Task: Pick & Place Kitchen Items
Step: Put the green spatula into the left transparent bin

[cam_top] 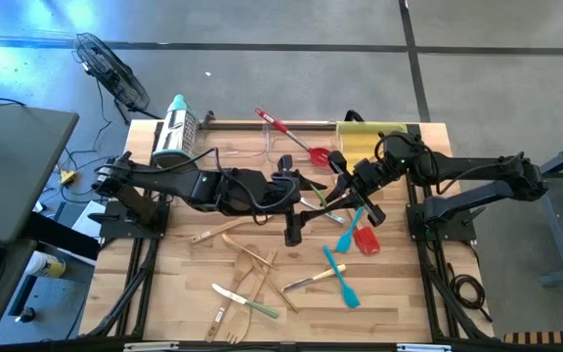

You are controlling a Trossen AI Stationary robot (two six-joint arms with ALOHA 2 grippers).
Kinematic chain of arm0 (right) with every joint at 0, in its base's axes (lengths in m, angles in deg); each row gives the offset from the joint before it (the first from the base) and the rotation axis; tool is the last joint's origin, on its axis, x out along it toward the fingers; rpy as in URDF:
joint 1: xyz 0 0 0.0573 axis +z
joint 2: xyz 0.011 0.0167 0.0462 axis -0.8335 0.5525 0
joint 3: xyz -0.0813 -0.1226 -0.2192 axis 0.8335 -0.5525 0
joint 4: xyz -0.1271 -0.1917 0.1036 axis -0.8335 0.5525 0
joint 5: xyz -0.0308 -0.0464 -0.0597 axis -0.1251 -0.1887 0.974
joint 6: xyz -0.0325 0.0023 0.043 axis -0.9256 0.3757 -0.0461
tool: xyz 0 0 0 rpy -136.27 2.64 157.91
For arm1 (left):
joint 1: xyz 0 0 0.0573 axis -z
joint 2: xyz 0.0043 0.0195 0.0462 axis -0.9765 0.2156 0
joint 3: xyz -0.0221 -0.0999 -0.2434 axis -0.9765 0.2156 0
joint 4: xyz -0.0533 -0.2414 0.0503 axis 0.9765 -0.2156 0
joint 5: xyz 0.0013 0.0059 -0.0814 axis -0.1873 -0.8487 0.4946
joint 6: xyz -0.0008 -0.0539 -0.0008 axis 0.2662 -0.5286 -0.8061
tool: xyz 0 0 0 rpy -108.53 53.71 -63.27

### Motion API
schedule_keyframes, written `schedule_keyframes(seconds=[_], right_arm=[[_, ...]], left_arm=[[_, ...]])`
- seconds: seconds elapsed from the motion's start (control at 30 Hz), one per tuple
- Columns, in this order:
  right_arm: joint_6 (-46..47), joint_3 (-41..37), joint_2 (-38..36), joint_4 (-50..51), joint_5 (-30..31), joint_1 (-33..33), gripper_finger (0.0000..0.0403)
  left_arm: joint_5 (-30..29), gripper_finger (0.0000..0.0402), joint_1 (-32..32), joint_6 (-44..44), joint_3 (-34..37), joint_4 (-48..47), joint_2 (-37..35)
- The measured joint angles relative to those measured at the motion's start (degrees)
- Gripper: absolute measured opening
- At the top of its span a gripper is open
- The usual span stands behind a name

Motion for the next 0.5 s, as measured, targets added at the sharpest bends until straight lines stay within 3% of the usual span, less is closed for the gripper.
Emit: schedule_keyframes(seconds=[0.17, 0.37, 0.5], right_arm=[[-0.06, 0.0, 0.0, 0.15, 0.0, 0.0, 0.0024], [-0.62, 0.0, 0.02, 0.54, 0.3, -0.07, 0.0024], [-0.39, 0.02, 0.0, 2.46, 1.5, 0.0, 0.0032]], left_arm=[[-0.13, 0.0154, 0.0, 2.61, 0.0, 0.02, 0.0], [0.2, 0.0027, 0.04, 5.73, 0.0, -0.34, 0.0], [0.96, 0.0021, 0.04, 6.12, 0.0, -1.0, 0.0]])
